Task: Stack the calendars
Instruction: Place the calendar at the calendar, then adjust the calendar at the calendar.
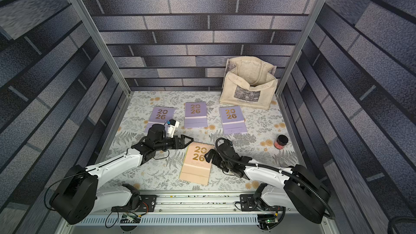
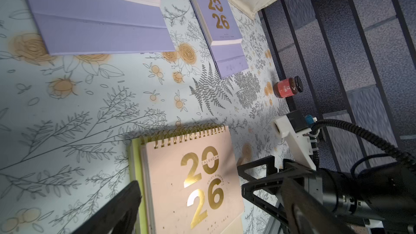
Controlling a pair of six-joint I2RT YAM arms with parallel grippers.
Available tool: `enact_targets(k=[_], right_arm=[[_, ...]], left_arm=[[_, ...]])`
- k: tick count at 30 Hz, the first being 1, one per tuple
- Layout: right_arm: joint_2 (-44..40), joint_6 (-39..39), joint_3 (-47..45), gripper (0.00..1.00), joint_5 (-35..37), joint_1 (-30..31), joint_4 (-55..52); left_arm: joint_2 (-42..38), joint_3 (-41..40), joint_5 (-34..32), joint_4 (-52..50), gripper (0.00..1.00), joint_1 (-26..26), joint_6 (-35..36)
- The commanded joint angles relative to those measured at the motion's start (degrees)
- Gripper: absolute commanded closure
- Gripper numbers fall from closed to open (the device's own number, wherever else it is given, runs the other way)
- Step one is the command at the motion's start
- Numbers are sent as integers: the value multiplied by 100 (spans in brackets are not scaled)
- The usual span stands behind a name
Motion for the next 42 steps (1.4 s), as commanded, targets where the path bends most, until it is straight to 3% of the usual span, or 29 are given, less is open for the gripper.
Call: enact_targets(k=[1,12,42], right_arm=[[312,-149,192,0,51,2,-585],[1146,-71,793,0,-257,18,-561],[1803,338,1289,0,-202,172,-609]], left_arm=[[78,-294,10,-217,0,31,116],[409,-396,-43,182,0,78,-82],[560,-427,46,370,0,134,-73]])
